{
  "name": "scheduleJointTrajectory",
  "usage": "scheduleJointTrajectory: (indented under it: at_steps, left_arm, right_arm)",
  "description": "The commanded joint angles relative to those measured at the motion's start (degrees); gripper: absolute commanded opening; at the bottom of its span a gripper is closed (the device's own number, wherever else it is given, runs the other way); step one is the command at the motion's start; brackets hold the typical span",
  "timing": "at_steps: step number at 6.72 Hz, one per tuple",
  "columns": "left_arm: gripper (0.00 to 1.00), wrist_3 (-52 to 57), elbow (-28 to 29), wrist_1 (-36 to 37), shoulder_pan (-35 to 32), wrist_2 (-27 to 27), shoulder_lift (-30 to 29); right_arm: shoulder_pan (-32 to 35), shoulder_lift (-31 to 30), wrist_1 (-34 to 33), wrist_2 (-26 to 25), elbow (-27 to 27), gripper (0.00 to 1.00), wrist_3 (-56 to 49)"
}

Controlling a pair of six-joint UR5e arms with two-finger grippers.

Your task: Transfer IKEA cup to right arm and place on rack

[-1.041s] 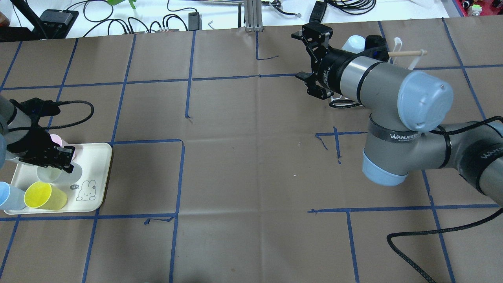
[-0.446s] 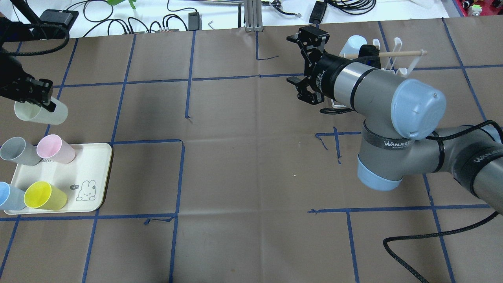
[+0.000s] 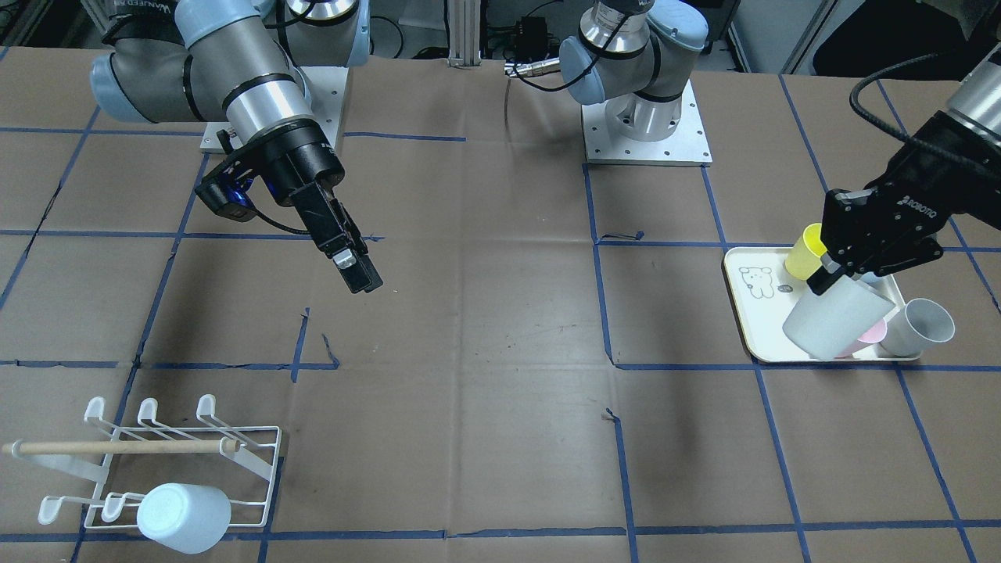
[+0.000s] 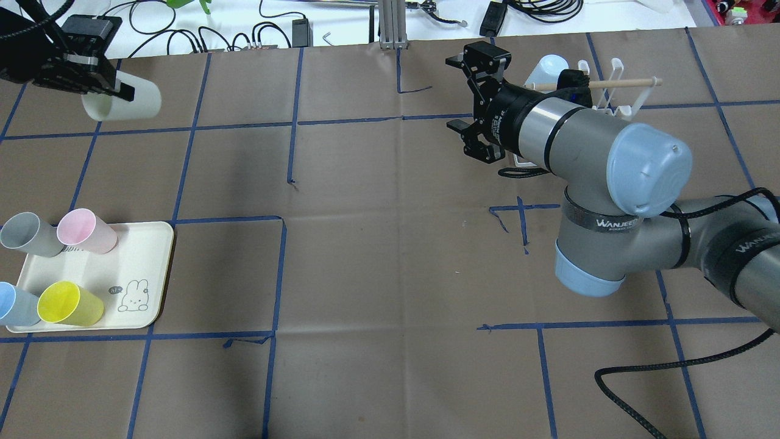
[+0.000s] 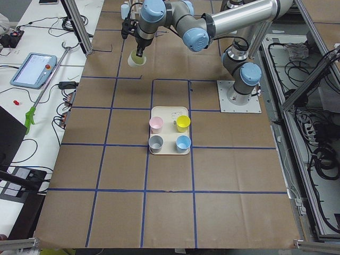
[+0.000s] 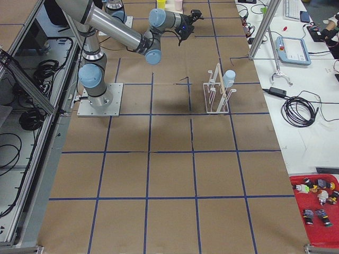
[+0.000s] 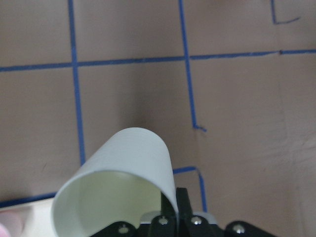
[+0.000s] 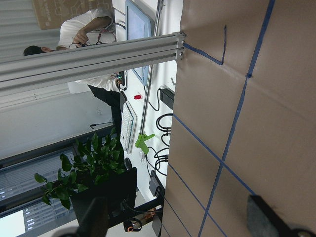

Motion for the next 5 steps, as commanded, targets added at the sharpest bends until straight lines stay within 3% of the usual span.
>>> scheduleJointTrajectory:
  at_steps: [1, 5]
  left_arm:
    - [0.0, 1.9, -2.1, 10.1, -3.3, -16.0, -1.3]
    - [0.0, 2.8, -20.6, 46.2, -10.6, -30.3, -3.6]
  right_arm:
    - [-0.3, 0.1, 0.1, -0.1, 0.1, 1.0, -3.7]
    - [-0.5, 0.1, 0.3, -0.3, 0.1, 1.0, -8.6]
